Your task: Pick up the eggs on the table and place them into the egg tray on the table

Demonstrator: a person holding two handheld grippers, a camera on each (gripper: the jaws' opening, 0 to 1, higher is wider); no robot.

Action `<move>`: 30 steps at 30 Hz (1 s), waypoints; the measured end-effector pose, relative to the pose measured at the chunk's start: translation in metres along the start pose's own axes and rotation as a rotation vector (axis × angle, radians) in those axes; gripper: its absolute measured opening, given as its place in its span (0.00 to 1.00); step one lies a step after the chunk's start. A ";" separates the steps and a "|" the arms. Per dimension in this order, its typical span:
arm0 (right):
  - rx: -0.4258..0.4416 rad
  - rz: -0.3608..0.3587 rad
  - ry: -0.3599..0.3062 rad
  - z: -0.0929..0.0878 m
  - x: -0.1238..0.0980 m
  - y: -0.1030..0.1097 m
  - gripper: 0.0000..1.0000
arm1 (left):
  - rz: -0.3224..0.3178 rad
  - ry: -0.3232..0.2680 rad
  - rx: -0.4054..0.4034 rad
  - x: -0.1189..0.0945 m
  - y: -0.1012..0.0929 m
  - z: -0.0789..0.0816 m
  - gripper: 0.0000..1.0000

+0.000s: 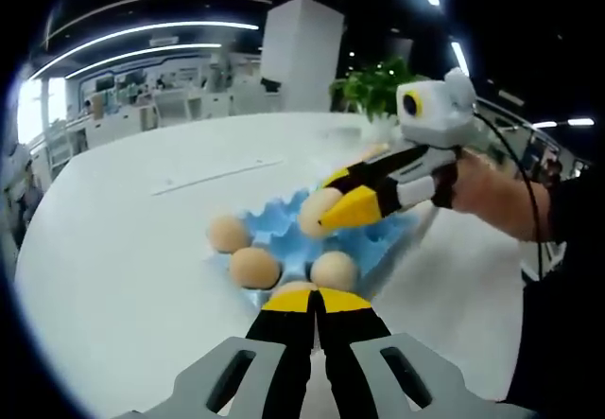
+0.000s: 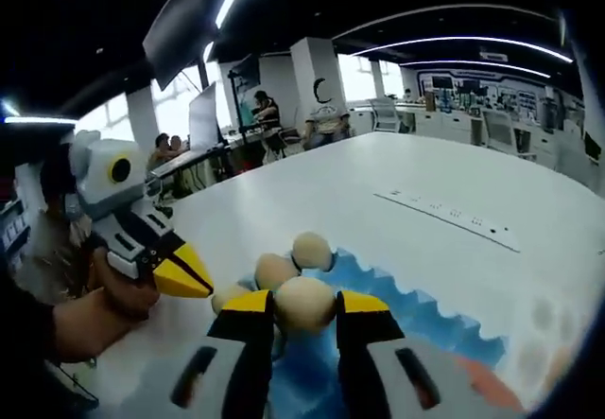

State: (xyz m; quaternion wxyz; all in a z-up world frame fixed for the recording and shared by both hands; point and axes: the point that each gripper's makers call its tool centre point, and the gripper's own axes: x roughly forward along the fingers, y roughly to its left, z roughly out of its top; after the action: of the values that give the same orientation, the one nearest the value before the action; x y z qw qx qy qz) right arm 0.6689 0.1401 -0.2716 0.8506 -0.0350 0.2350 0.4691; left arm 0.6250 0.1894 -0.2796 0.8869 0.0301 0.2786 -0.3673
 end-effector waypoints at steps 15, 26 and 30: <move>-0.090 0.023 0.147 -0.010 0.030 0.004 0.27 | 0.000 -0.002 -0.001 -0.002 0.002 0.000 0.01; -0.135 0.053 0.265 -0.016 0.036 -0.001 0.27 | 0.001 -0.002 0.002 -0.003 -0.001 0.000 0.01; -0.178 0.073 0.306 -0.016 0.041 -0.003 0.28 | 0.003 0.001 0.000 -0.002 -0.001 -0.001 0.01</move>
State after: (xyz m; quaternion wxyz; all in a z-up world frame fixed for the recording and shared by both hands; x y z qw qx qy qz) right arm 0.6838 0.1657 -0.3036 0.7809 -0.1727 0.3202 0.5078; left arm 0.6224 0.1903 -0.2793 0.8874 0.0309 0.2787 -0.3659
